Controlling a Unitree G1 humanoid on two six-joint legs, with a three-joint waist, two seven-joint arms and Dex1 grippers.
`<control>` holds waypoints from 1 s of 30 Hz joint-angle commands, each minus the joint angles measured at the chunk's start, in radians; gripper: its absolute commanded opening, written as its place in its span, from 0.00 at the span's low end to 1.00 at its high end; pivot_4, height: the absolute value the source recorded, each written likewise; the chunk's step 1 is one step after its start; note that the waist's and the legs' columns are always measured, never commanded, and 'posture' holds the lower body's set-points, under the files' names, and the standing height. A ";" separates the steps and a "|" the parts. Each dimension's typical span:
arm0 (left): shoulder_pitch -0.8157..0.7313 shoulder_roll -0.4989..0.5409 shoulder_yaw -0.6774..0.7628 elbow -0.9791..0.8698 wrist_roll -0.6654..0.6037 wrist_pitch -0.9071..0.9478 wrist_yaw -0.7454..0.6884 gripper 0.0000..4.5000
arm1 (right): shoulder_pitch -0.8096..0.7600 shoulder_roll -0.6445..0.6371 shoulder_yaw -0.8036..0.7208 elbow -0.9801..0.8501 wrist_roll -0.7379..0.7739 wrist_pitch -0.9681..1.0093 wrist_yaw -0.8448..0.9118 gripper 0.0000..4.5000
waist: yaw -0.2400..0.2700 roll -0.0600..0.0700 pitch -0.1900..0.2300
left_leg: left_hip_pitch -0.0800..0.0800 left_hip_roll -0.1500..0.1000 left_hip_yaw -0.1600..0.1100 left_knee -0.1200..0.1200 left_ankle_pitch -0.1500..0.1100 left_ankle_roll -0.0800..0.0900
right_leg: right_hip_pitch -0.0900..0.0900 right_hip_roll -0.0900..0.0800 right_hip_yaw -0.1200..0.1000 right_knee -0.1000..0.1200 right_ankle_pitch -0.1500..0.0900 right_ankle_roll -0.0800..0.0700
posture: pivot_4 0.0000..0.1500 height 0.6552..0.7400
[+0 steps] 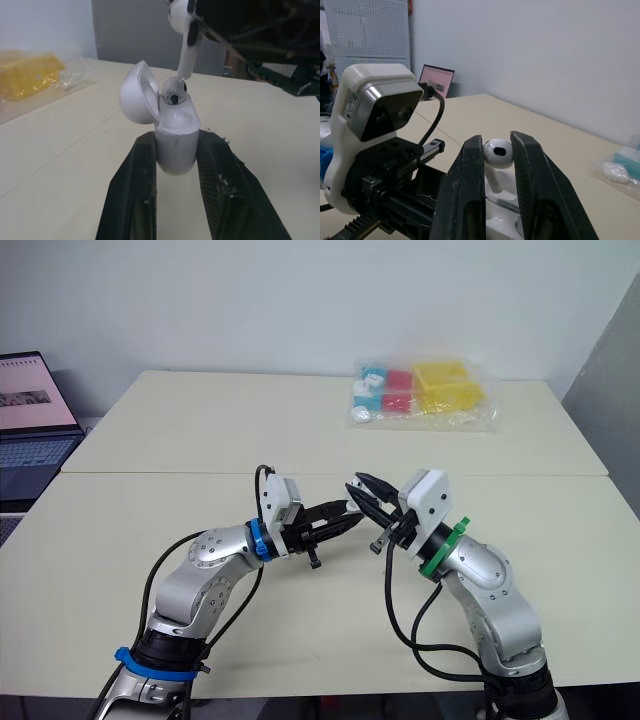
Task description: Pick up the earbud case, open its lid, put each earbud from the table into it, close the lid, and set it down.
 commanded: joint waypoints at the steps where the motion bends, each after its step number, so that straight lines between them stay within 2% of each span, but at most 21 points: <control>1: -0.008 0.000 0.016 -0.010 -0.010 -0.024 -0.005 0.17 | 0.009 0.008 0.010 -0.013 -0.016 -0.049 -0.011 0.09 | 0.000 0.000 0.000 | 0.000 0.000 0.000 0.000 0.000 0.000 | 0.000 0.000 0.000 0.000 0.000 0.000 | 1.00 0.95; 30: -0.008 -0.001 0.021 -0.012 -0.015 -0.025 -0.010 0.17 | 0.052 0.038 0.045 0.068 -0.036 -0.100 -0.028 0.09 | 0.000 0.000 0.000 | 0.000 0.000 0.000 0.000 0.000 0.000 | 0.000 0.000 0.000 0.000 0.000 0.000 | 1.00 0.95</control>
